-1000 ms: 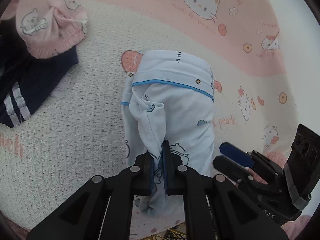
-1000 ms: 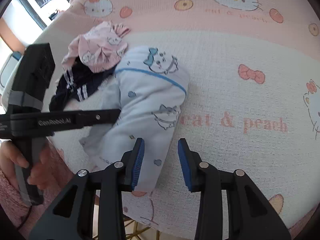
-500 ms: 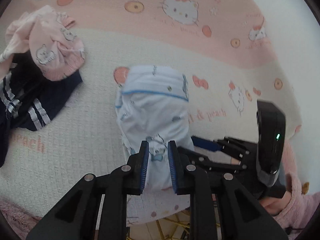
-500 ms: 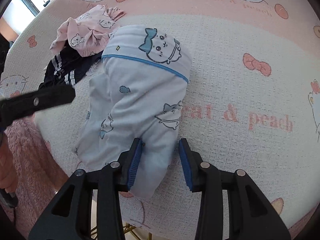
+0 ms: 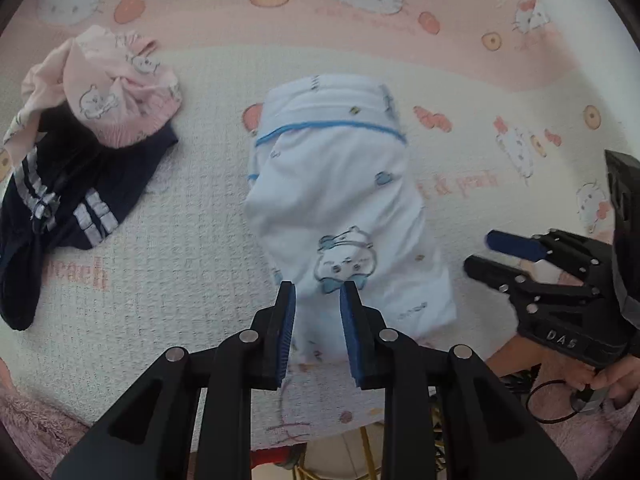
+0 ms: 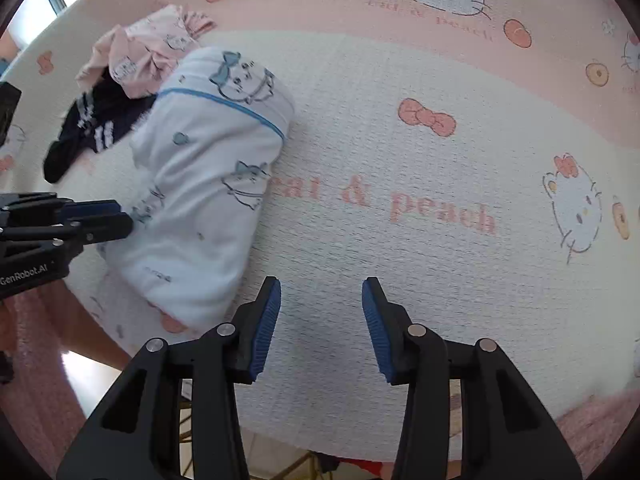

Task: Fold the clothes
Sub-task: 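Open both grippers and withdraw from the folded pants bundle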

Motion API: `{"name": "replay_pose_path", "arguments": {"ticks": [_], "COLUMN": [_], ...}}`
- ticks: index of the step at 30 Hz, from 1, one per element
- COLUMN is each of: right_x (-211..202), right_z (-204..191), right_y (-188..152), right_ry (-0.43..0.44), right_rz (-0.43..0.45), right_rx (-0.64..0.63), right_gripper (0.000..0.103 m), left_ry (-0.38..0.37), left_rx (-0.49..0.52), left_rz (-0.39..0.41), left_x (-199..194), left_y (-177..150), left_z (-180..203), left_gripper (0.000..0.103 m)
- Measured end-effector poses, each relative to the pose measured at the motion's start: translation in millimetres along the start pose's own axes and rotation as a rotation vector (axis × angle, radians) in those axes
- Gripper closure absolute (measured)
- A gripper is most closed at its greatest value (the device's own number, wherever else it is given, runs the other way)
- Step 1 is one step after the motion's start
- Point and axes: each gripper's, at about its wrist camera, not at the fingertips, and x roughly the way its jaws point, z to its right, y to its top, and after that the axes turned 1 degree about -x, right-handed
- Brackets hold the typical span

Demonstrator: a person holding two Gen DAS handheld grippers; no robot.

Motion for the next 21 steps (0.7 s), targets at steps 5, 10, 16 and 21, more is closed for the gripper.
{"name": "replay_pose_path", "arguments": {"ticks": [5, 10, 16, 21], "right_x": [12, 10, -17, 7], "right_z": [-31, -14, 1, -11], "right_y": [-7, -3, 43, 94], "right_ry": [0.058, 0.051, 0.07, 0.052], "right_rz": [-0.042, -0.058, 0.083, 0.116], "right_rx": [-0.102, -0.016, 0.022, -0.015], "right_gripper": [0.059, 0.052, 0.052, 0.052], "left_ry": [0.111, 0.076, -0.028, -0.041], "left_rx": [0.039, -0.103, -0.092, -0.126], "left_rz": [-0.046, 0.025, 0.186, 0.175], "left_x": [21, -10, -28, -1], "left_y": [-1, 3, 57, 92], "left_z": [2, -26, -23, -38], "left_gripper": [0.077, 0.077, 0.077, 0.077]}}
